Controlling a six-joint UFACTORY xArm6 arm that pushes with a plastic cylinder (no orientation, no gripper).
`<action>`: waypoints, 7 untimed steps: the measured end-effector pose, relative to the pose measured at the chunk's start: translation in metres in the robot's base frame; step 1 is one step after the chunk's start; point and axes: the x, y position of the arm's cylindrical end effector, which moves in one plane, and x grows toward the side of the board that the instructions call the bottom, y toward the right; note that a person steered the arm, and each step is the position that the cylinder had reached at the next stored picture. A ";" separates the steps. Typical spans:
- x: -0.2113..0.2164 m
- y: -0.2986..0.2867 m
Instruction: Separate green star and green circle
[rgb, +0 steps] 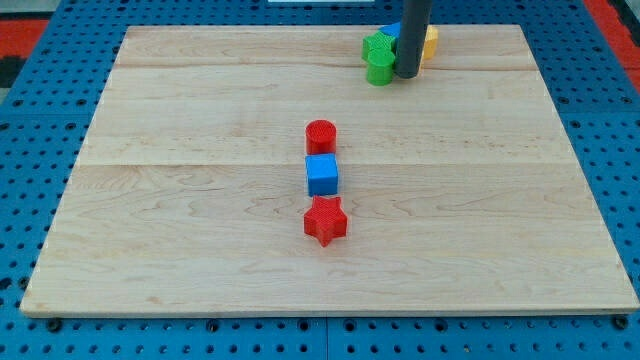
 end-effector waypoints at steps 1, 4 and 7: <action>-0.001 0.000; -0.011 -0.052; -0.037 -0.097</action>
